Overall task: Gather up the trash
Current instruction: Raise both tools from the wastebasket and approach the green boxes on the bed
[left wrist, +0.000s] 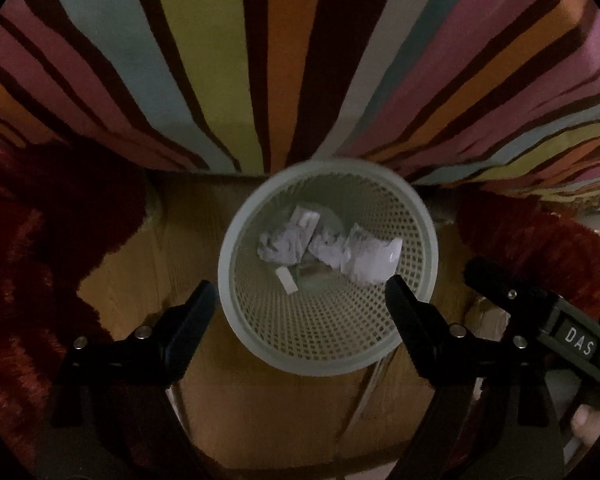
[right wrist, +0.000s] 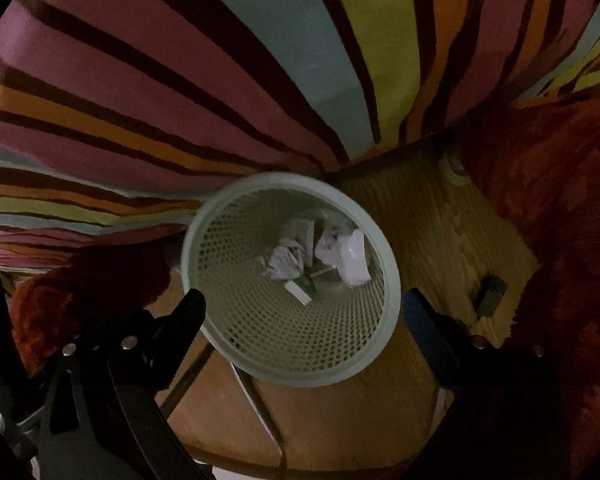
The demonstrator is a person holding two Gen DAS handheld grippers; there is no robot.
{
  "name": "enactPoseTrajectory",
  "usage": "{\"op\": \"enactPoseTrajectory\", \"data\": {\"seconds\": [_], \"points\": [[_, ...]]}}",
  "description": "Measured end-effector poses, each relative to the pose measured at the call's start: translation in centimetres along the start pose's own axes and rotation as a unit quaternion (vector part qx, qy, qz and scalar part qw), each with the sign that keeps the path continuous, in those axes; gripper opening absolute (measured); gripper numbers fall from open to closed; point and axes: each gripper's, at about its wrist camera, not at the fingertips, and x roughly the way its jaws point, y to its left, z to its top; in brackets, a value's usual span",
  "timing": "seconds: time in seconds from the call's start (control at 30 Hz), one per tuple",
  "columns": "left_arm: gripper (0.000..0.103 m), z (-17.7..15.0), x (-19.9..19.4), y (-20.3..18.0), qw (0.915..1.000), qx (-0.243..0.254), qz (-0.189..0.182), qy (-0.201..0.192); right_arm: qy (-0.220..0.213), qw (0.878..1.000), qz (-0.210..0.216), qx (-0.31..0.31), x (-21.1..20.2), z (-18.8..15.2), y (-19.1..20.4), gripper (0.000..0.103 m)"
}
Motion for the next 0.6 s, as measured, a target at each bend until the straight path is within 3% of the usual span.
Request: {"op": "enactPoseTrajectory", "data": {"seconds": [0.33, 0.6], "points": [[0.084, -0.6, -4.4, -1.1, 0.9952, 0.039, 0.020, -0.088, -0.119, 0.993, 0.011, -0.027, -4.9, -0.5, 0.6, 0.094], [0.084, -1.1, -8.1, -2.4, 0.9791, 0.080, 0.027, -0.185, -0.213, 0.975, 0.015, -0.064, -8.4, -1.0, 1.5, 0.094]]}}
